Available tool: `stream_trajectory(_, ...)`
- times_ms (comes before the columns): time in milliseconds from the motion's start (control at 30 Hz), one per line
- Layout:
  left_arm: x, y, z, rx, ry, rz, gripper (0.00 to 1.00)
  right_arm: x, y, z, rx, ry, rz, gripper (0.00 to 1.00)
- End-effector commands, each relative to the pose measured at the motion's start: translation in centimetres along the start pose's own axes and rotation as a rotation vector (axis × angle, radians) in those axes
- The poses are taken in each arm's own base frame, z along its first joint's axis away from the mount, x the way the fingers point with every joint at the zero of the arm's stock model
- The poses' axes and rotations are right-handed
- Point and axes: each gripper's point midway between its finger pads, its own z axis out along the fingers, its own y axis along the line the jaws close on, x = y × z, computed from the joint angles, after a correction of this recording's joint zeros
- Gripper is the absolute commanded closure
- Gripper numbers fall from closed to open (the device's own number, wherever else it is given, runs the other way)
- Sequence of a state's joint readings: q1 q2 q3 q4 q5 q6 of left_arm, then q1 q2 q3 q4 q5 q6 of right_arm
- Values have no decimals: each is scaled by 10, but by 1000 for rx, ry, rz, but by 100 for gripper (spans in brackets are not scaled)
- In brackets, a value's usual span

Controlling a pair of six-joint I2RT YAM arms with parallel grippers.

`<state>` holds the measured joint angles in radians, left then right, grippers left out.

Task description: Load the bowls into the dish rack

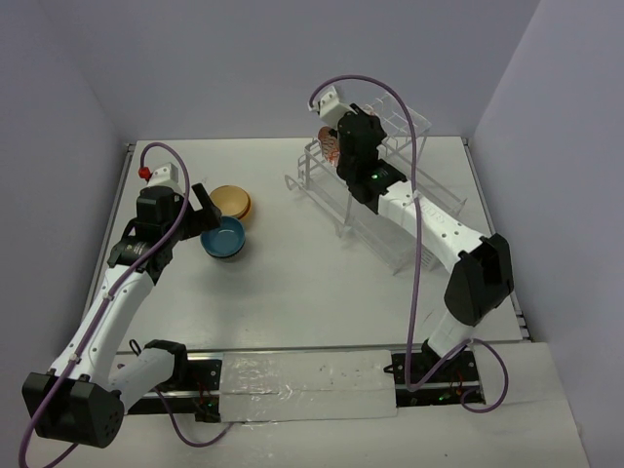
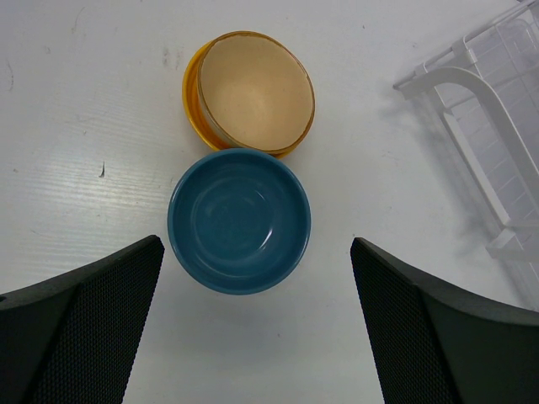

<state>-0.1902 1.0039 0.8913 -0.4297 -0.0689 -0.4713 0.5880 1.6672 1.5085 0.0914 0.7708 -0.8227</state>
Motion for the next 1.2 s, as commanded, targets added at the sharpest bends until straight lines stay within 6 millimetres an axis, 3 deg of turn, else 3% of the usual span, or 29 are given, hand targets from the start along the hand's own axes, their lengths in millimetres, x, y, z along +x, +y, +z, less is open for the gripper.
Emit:
stream_trajectory(0,-12,-4,-3,23,-49,10,1,-24,-38,-22,42,-78,122,72)
stream_trajectory(633,-12,-4,-4,23,-49,10,1,-19,-16,-18,-32,-64,124,68)
stream_trajectory(933,-11,-4,-3,24,-45,5,1,-23,-25,-37,-104,-99,206,53)
stream_trajectory(1167,-10,-3,-2,18,-40,4,1,-21,-21,-53,-158,-105,238,50)
